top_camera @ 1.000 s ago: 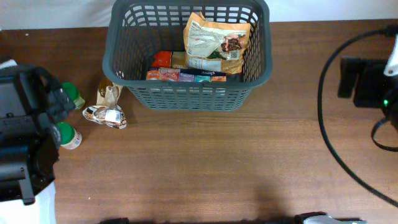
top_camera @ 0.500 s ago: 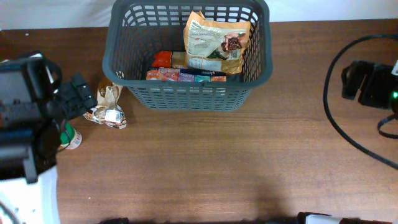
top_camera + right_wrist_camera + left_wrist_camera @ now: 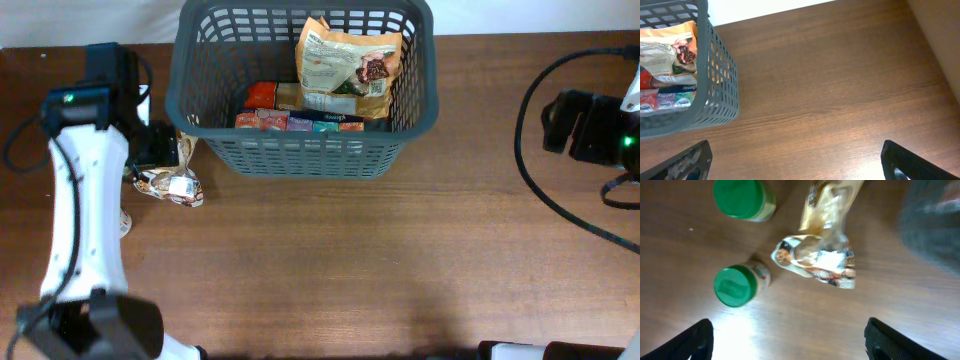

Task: Pack container
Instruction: 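Grasp the crumpled foil snack bag with the left gripper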

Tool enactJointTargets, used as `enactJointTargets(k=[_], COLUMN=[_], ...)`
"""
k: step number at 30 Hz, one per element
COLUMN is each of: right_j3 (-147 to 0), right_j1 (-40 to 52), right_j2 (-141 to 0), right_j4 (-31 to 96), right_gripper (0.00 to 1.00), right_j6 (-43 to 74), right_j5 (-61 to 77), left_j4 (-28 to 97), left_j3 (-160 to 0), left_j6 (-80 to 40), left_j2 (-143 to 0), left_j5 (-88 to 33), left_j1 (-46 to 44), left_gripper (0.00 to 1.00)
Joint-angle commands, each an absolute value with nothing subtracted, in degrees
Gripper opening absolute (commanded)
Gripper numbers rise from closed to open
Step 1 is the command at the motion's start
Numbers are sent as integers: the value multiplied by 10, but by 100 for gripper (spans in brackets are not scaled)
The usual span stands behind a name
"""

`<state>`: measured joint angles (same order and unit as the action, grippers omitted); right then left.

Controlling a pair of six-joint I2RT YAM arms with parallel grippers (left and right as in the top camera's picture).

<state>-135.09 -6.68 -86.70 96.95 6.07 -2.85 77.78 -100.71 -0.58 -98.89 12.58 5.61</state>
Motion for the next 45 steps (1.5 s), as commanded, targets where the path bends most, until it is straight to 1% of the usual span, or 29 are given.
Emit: enactJointTargets(k=[1,3,5,8,16,20,23,28,32,41,42,43,44,45], right_j3=[-1349,-1349,-1349,-1349,-1349,-1349,-1349,-1349,-1349,-1349,-1349,-1349,-1349,-1349], right_j1=[-72,-72,-72,-72,-72,-72,-72,-72,-72,-72,-72,-72,-72,-72], right_j2=[-878,-881,-883,-885,-885,-885,-885,-885,-885,-885,-885,-885,-885,-885], right_j4=[973,973,973,973,973,973,973,973,973,973,973,973,973,973], right_gripper=[99,99,99,99,99,99,99,99,99,99,99,99,99,99], right_j6=[65,65,65,65,65,65,65,65,65,65,65,65,65,65], right_j5=[-21,-21,-21,-21,-21,-21,-21,-19,-19,-19,-19,-19,-19,-19], left_j4=[753,735,721,711,672,646,638,645,664,680,680,680,681,682], left_j3=[-1009,-1009,-1009,-1009,-1009,-1009,-1009,-1009,-1009,-1014,-1016,-1018,-1021,-1024], left_j6=[31,33,36,59,62,91,91,91,91,91,91,91,94,96], left_j2=[-1044,-1078,-1112,-1164,-1265,-1285,-1295,-1305,-1305,-1305,-1305,-1305,-1305,-1305], left_j5=[158,170,167,149,142,91,85,72,72,25,16,15,16,21], left_j1=[57,58,61,62,62,62,62,62,62,60,56,50,44,35], left_gripper=[80,83,84,84,84,83,83,80,80,81,82,87,94,98])
